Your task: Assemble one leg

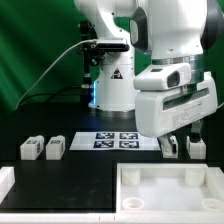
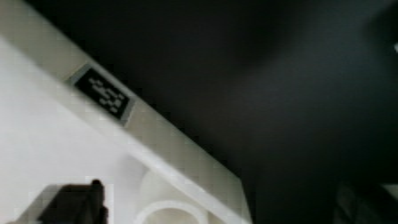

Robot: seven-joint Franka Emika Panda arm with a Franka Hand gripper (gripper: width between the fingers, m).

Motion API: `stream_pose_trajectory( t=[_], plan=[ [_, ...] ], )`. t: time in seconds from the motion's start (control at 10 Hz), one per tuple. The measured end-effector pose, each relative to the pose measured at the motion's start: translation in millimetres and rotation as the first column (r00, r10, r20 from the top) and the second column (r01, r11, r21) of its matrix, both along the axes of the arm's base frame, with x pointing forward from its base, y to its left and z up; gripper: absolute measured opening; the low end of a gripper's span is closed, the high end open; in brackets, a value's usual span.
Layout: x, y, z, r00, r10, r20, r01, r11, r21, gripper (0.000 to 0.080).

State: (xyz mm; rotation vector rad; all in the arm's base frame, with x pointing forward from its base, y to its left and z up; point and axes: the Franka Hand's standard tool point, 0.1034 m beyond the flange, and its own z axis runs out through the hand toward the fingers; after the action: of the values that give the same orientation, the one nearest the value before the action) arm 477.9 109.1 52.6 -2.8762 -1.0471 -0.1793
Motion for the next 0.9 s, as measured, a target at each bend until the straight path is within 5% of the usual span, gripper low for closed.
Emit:
stream_pose_trajectory(
  t=[0.2, 0.4, 0.7, 0.9],
  plan=[
    [-3.8, 7.6, -1.0, 0.964, -0.262, -0.036, 0.263, 0.964, 0.027, 0.0649],
    [-24.6, 42.7, -6.7, 0.851, -0.515, -0.106, 0.520, 0.853, 0.032, 0.0649],
    [-24.7, 43.5, -6.6, 0.843, -0.517, -0.148, 0.523, 0.852, 0.003, 0.0649],
    [-36.5, 45.5, -7.9, 0.820, -0.510, -0.259, 0.506, 0.858, -0.088, 0.0649]
  ],
)
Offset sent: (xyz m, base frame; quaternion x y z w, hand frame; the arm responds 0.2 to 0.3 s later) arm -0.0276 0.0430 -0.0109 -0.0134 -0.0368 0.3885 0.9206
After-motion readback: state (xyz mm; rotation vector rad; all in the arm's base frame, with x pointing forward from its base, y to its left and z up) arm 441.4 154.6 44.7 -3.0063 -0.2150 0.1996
